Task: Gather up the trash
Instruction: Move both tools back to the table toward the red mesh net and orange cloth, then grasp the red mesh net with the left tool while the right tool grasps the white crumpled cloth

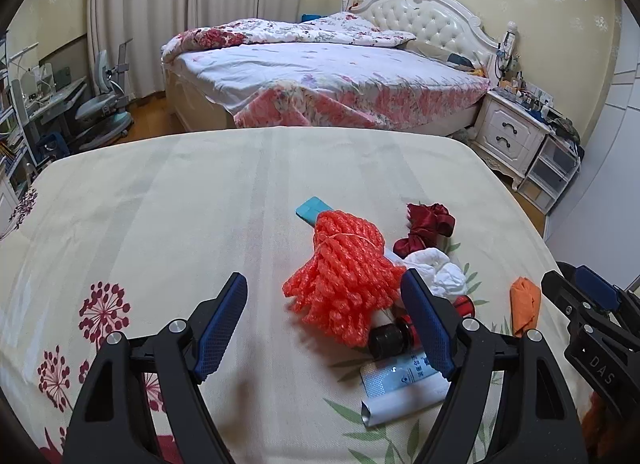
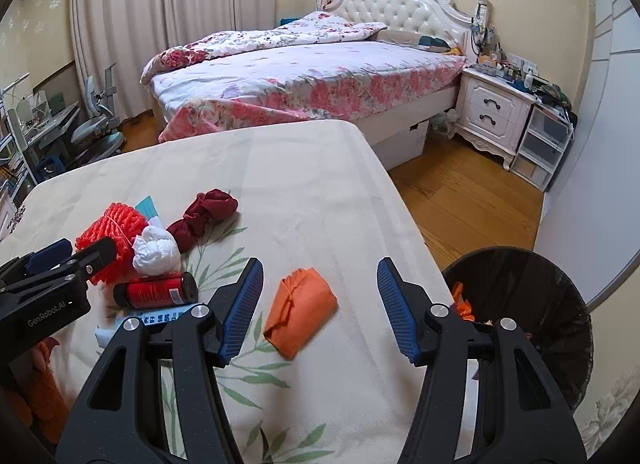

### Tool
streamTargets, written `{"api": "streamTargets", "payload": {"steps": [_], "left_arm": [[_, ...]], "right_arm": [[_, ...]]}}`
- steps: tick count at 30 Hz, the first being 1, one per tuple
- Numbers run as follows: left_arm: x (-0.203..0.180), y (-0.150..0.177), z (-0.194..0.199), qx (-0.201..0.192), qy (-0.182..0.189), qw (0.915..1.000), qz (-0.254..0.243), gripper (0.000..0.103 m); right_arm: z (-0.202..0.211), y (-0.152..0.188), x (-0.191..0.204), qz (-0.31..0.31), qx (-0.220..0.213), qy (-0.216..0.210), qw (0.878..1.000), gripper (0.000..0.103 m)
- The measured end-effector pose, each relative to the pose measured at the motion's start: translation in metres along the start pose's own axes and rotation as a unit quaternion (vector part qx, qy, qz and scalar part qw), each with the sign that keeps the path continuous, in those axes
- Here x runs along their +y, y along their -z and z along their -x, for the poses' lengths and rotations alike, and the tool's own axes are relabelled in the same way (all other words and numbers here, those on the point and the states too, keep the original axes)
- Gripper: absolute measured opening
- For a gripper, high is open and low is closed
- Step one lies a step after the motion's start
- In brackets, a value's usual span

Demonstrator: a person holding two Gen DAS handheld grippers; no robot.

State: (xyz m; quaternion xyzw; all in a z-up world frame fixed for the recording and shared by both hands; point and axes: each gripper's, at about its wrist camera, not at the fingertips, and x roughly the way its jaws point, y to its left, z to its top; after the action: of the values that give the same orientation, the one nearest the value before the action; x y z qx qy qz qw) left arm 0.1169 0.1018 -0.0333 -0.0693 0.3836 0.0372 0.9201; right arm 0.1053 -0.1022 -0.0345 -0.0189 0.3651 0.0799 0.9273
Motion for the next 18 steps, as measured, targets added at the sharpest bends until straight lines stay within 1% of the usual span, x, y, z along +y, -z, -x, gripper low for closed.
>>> {"api": "streamTargets", "payload": {"steps": [2,4,5,7,13,18], "left_arm": [[0.002,-0.001,-0.001,0.000,0.007,1.0000,0.001,0.071],[0.004,-0.001,-0.003,0.002,0.017,0.9999,0.000,0.060],[0.005,0.000,-0.003,0.003,0.021,0.9998,-0.001,0.057],[0.005,0.000,-0.002,0.001,0.032,0.9995,-0.005,0.047],[0.008,0.002,0.009,-0.009,0.035,0.9993,-0.009,0.034],[0.021,0.000,0.021,-0.025,0.028,0.9993,-0.002,0.033]], "right_arm": [[-0.003,-0.002,0.003,0.001,0.002,-0.002,1.000,0.058],[-0.004,-0.003,0.007,0.004,0.003,-0.003,1.000,0.058],[-0.005,-0.003,0.009,0.006,0.004,-0.004,1.000,0.058],[-0.006,-0.004,0.013,0.009,0.005,-0.005,1.000,0.058],[-0.007,-0.006,0.026,0.020,0.005,-0.013,1.000,0.058],[-0.005,-0.009,0.041,0.031,0.002,-0.024,0.999,0.058]]}}
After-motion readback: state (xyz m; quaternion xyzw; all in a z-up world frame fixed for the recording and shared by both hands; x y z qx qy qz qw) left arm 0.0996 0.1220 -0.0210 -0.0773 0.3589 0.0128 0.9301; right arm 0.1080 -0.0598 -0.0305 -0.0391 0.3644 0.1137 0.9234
